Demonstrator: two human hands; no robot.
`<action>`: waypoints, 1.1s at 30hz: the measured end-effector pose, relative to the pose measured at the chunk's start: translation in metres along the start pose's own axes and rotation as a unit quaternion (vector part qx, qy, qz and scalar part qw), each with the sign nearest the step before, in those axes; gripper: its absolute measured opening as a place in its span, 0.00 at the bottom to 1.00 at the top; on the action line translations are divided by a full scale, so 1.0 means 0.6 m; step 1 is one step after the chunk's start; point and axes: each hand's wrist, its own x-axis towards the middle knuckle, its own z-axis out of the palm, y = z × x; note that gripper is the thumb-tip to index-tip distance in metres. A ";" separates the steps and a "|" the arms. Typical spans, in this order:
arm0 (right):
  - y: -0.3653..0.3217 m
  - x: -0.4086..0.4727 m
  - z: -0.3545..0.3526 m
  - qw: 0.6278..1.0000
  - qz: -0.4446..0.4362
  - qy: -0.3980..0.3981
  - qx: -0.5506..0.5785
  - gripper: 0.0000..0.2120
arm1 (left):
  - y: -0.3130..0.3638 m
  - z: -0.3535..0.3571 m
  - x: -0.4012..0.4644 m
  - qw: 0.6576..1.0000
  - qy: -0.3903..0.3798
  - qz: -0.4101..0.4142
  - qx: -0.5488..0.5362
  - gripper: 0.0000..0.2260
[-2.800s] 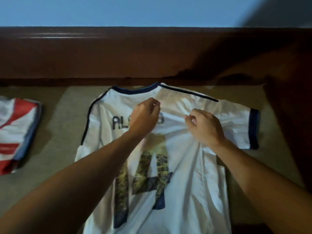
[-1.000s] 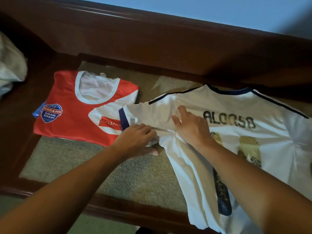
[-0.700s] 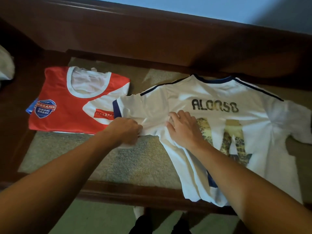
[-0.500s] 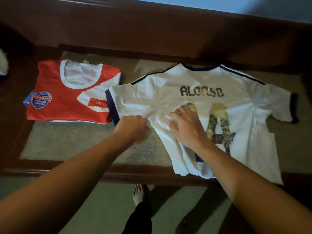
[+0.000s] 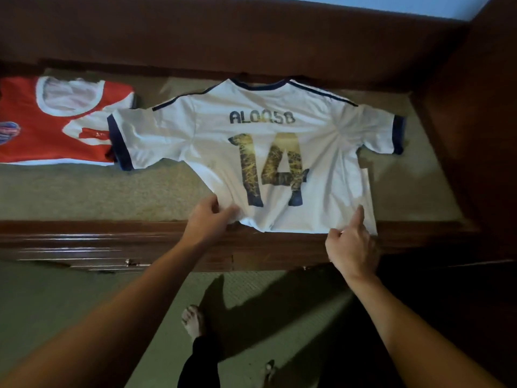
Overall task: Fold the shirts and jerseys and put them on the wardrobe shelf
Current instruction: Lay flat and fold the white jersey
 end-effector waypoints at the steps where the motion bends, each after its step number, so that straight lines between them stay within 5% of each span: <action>1: 0.015 0.003 0.001 1.000 0.013 -0.014 -0.014 0.29 | 0.003 0.004 -0.006 0.999 0.013 0.014 -0.026 0.21; 6: 0.009 0.005 -0.013 0.994 -0.080 -0.010 0.070 0.13 | 0.029 0.014 -0.039 0.993 0.030 0.030 -0.110 0.15; 9: -0.013 0.009 -0.046 0.967 -0.132 0.032 0.216 0.10 | 0.050 -0.006 -0.044 0.980 0.044 0.006 -0.193 0.08; 13: -0.006 0.027 -0.069 0.950 -0.091 0.046 0.294 0.14 | 0.065 -0.027 -0.041 0.943 0.071 0.000 -0.324 0.04; 15: 0.013 0.040 -0.049 0.970 -0.084 -0.037 0.223 0.21 | 0.030 -0.008 -0.028 0.969 0.056 -0.040 -0.236 0.07; 17: 0.033 0.040 -0.021 0.982 -0.087 -0.114 0.120 0.27 | -0.013 0.007 -0.011 0.999 0.031 -0.030 -0.018 0.14; 20: 0.055 0.044 0.015 0.985 -0.106 -0.077 0.111 0.15 | -0.022 0.025 -0.007 0.973 0.022 -0.001 0.232 0.21; 23: 0.045 0.043 0.018 0.972 -0.108 -0.039 0.203 0.06 | -0.008 0.030 -0.009 0.941 0.046 0.043 0.331 0.20; 25: 0.028 0.041 -0.001 0.947 -0.058 -0.050 0.311 0.05 | -0.015 0.024 0.001 0.944 0.027 0.077 0.320 0.17; 27: 0.012 0.045 -0.029 0.906 0.004 -0.065 0.418 0.09 | -0.009 0.010 -0.005 0.982 0.039 0.072 0.168 0.11; 31: -0.004 0.048 -0.075 0.755 0.132 -0.118 0.632 0.09 | 0.038 -0.015 -0.036 0.991 0.097 0.006 -0.089 0.11; 33: -0.005 0.037 -0.072 0.744 0.151 -0.126 0.638 0.10 | 0.038 -0.018 -0.046 0.992 0.107 -0.063 -0.038 0.14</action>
